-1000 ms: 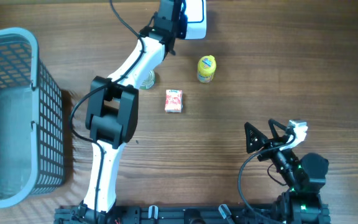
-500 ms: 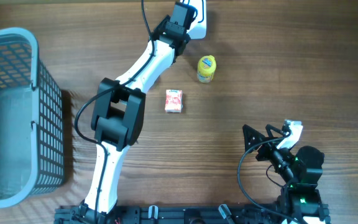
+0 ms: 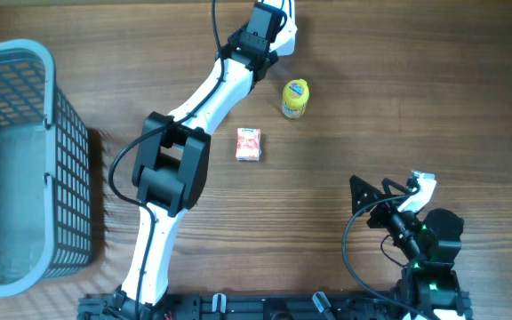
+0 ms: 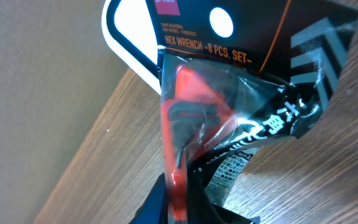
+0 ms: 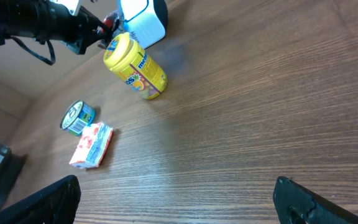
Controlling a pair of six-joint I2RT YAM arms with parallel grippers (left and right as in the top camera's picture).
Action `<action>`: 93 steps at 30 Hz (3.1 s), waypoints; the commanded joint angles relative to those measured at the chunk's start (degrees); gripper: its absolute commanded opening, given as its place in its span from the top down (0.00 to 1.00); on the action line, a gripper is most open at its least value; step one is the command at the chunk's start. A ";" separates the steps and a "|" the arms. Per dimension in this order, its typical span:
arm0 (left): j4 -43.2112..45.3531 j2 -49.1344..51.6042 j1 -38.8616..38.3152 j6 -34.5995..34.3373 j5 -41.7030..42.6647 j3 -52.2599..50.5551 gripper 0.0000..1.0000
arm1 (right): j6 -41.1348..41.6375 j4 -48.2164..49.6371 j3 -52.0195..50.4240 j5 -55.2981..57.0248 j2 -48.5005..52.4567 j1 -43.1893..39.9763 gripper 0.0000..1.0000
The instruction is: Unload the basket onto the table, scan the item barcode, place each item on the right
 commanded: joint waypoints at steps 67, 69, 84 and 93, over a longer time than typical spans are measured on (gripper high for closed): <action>-17.16 0.39 -22.34 -38.95 43.85 1.70 0.66 | 15.19 -65.18 62.79 26.45 13.38 0.04 0.00; -17.20 0.17 -22.45 -40.46 44.06 1.70 0.00 | 14.97 -65.42 62.79 26.47 13.38 0.04 0.00; -27.67 -39.23 -16.96 -27.69 16.57 1.86 0.00 | 37.09 -55.65 45.13 20.22 27.45 0.04 0.02; -35.43 -45.00 -4.20 -27.89 16.48 1.86 0.00 | 31.47 -30.40 44.09 8.63 60.78 0.04 0.17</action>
